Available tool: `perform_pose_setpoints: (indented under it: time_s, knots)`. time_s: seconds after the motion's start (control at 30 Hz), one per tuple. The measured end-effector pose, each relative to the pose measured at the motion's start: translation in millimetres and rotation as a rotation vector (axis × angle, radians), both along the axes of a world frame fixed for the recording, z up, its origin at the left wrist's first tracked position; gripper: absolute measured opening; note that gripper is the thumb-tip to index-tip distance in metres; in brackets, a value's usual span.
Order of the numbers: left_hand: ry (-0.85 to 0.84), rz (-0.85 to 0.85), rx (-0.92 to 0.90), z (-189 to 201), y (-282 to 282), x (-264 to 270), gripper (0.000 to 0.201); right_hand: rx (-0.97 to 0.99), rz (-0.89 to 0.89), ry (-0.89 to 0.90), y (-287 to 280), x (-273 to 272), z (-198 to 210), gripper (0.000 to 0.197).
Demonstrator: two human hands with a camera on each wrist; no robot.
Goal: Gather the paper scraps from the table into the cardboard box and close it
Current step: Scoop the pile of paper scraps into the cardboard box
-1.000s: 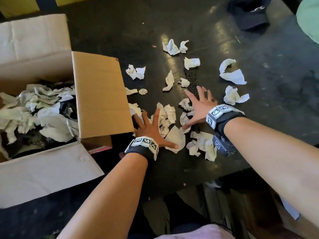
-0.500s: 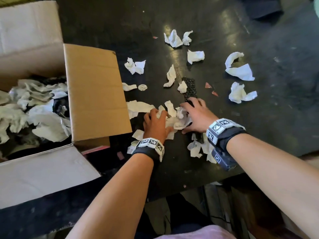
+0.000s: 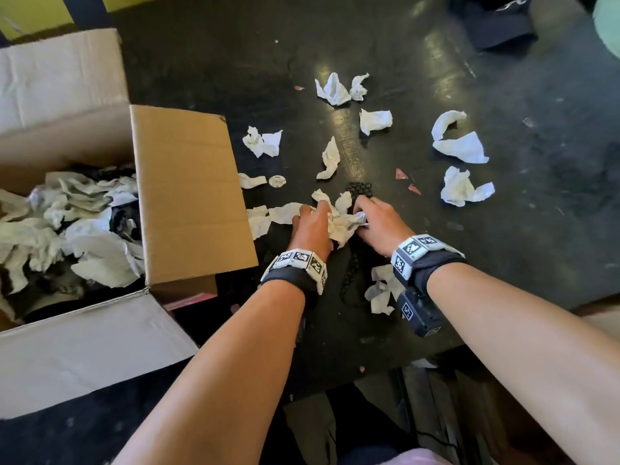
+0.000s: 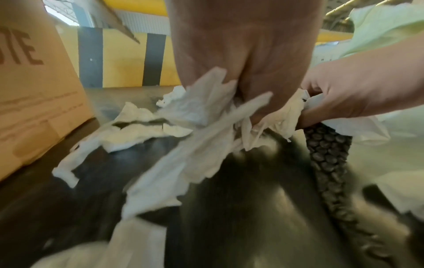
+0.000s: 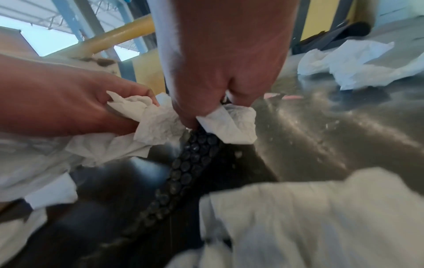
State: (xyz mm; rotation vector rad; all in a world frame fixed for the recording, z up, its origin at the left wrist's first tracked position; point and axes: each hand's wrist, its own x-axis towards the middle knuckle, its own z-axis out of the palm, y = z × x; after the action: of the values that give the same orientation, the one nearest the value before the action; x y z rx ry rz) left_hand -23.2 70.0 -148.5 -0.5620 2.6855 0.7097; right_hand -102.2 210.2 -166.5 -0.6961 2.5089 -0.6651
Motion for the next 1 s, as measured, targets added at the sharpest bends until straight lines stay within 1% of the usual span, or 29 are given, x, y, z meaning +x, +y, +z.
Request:
perform_pose_setpoints:
  time_s: [0.1,0.2,0.27,0.37,0.47,0.57,0.73,0.87,1.0]
  knots:
    - [0.073,-0.023,0.017,25.3,3.1,-14.5,0.057,-0.015,-0.065,0.043,3.3,-11.1,23.3,0.020]
    - [0.130,-0.030,0.026,59.1,2.7,-30.3,0.059,-0.037,-0.123,0.097,4.5,-23.2,55.4,0.026]
    - [0.174,-0.029,0.016,85.1,-2.4,-38.7,0.061,-0.077,-0.140,0.135,0.2,-31.2,79.5,0.025]
    - [0.249,-0.016,-0.018,127.5,-18.9,-45.4,0.056,-0.123,-0.139,0.211,-16.5,-42.0,118.9,0.022]
    - [0.316,0.011,-0.070,169.6,-45.6,-44.1,0.051,-0.190,-0.120,0.274,-44.9,-44.6,160.1,0.021]
    - [0.362,0.067,-0.118,208.5,-83.9,-33.3,0.046,-0.247,-0.084,0.317,-84.9,-37.9,202.9,0.024]
    - [0.411,0.171,-0.156,255.1,-166.7,11.1,0.044,-0.337,0.014,0.362,-171.8,-3.9,257.9,0.015]
    - [0.411,0.270,-0.190,278.0,-239.5,63.6,0.045,-0.405,0.090,0.341,-251.3,40.6,279.2,0.016]
    - [0.378,0.344,-0.226,281.6,-311.2,116.8,0.044,-0.414,0.157,0.272,-328.0,90.9,285.2,0.015]
